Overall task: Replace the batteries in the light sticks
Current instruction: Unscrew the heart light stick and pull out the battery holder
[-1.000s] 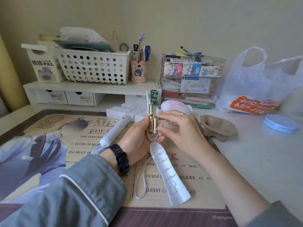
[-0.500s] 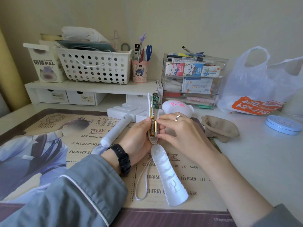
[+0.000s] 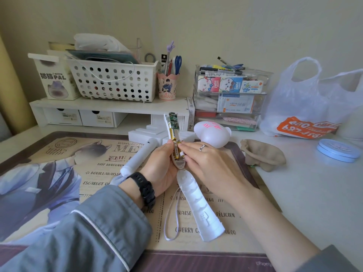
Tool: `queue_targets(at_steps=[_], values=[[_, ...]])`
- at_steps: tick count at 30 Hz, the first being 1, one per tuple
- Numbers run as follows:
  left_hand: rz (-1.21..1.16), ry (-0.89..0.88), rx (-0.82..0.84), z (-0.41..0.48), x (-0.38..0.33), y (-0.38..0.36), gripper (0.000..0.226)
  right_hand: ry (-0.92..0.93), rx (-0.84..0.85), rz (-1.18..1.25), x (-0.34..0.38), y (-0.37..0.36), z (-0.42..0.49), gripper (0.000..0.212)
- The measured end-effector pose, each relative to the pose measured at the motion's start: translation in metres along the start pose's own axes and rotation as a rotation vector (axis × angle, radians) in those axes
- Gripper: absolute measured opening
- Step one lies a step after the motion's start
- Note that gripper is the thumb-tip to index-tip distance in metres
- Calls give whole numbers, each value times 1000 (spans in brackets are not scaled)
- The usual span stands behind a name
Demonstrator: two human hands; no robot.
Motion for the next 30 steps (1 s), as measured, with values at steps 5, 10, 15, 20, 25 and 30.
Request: queue_targets(at_steps=[5,10,15,20,25,30], values=[[29,2,-11,-2,3,0,45,-229,38,208,-13,-8,-4,33],[36,11,4,-3,5,-4,47,-279,54,225,-15,-3,-2,31],[180,19,86,-9,7,-9,41,-282,37,-42,-11,6,0,21],[202,-1,97,-11,6,-14,42,-369,5,-55,-15,8,1,26],[221,-26,51,-9,3,-9,34,-733,-237,381,-48,12,-8,30],[248,-33,83,-8,4,-9,23,-1008,-43,425,-64,9,-24,12]])
Point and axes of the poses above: each hand's wrist, its own z-axis towards the middle knuckle, its own y-axis out of the back of the hand, x = y × z, the point moved 8 cm from there along z, towards the middle knuckle, and after that the axes turned 7 degrees about -x, right-handed, at the moved point
